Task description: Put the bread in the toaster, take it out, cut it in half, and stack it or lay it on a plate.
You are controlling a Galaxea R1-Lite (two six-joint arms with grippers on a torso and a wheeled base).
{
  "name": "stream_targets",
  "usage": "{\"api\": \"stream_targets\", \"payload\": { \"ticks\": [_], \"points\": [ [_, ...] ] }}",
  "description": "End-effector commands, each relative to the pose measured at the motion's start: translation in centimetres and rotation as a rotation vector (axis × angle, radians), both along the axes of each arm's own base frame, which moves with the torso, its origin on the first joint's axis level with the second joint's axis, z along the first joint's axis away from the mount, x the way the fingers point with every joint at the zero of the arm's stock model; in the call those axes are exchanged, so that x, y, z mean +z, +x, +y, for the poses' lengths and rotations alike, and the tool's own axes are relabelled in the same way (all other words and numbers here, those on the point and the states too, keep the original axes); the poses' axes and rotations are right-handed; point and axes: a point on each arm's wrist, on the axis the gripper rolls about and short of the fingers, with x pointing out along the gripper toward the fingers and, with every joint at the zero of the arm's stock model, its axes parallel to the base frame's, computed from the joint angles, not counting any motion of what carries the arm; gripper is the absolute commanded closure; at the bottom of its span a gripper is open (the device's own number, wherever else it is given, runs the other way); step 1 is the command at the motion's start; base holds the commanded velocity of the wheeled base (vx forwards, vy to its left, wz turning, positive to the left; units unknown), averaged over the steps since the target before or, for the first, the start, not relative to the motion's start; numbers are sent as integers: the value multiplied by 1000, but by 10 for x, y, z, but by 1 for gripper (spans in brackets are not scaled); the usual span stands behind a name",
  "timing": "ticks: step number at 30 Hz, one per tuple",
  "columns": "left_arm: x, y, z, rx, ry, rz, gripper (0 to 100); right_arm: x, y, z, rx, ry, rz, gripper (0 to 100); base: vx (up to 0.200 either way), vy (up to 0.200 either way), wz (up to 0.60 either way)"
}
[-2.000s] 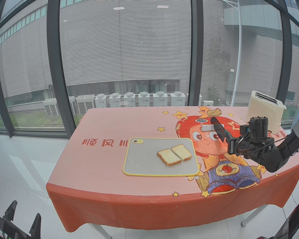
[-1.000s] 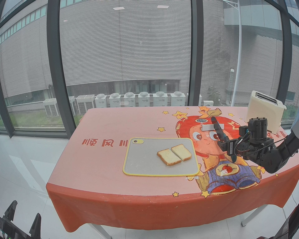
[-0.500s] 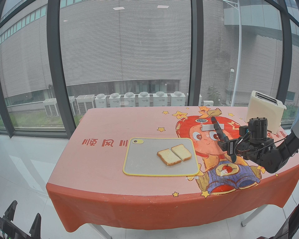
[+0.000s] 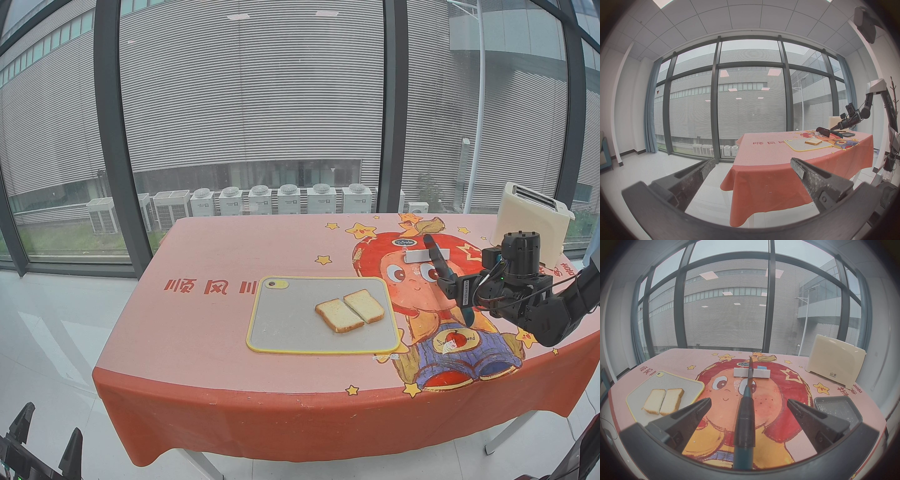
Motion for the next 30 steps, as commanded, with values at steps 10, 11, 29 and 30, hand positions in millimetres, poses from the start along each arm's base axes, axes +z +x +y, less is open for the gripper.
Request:
{"api": "stream_targets", "payload": {
  "ticks": [10, 11, 29, 30],
  "points": [
    [-5, 1, 0, 0, 0, 19, 0, 18, -26, 21, 89, 15, -42, 0, 0, 0, 0],
    [-5, 1, 0, 0, 0, 19, 0, 19, -26, 22, 91, 15, -46, 0, 0, 0, 0],
    [-5, 1, 0, 0, 0, 19, 0, 6, -29, 58, 203, -4, -7, 0, 0, 0, 0],
    [-5, 1, 0, 0, 0, 19, 0, 7, -25, 59, 202, -2, -11, 0, 0, 0, 0]
  ]
}}
